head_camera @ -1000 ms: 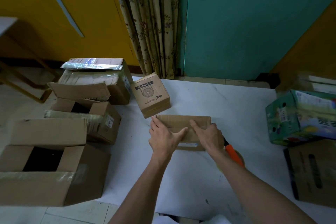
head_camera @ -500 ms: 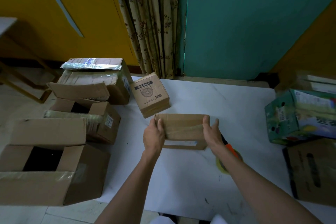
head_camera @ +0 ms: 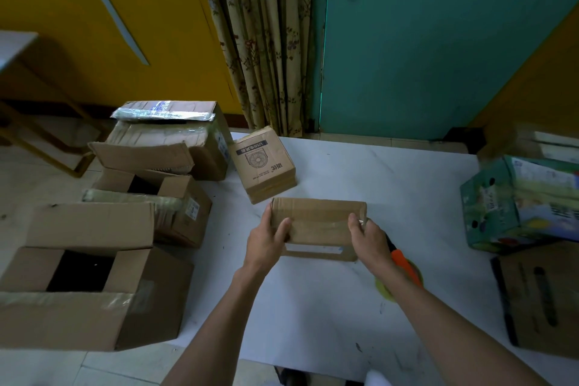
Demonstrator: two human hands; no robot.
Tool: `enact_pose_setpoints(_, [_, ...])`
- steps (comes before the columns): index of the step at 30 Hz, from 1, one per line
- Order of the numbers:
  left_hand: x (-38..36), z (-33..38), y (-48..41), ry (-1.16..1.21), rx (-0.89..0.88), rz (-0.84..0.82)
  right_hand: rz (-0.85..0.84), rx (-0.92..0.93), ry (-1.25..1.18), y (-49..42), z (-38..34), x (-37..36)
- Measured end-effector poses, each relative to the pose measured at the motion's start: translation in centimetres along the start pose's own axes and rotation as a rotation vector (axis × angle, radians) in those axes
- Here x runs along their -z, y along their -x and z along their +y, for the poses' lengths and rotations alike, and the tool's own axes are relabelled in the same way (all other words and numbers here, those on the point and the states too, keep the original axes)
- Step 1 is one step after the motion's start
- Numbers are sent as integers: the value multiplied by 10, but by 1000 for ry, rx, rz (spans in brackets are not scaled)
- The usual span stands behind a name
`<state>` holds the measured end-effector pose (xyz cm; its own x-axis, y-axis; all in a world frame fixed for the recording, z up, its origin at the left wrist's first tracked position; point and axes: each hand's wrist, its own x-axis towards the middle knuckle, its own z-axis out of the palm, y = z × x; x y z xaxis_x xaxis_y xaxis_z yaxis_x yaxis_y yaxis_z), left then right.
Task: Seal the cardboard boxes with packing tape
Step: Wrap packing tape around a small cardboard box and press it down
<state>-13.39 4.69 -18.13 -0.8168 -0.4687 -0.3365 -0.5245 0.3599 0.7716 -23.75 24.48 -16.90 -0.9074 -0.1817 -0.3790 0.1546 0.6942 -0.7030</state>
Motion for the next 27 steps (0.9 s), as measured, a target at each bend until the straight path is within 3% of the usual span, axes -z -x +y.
enact_pose_setpoints(7, [10,-2,0,103,50,-66,-102,-236,102,0,-13,12])
enact_pose_setpoints(11, [-1,-10,17,228,74,-134,-53,-173,105,2,-12,8])
enact_pose_setpoints(15, [-2,-12,14,114,74,-92,43,-130,23,2,-9,2])
enact_pose_setpoints(22, [12,-7,-1,48,220,-68,49,-177,-109,5,-19,-4])
enact_pose_setpoints(27, [-2,5,-2,20,225,13,66,-227,-170,11,-14,-10])
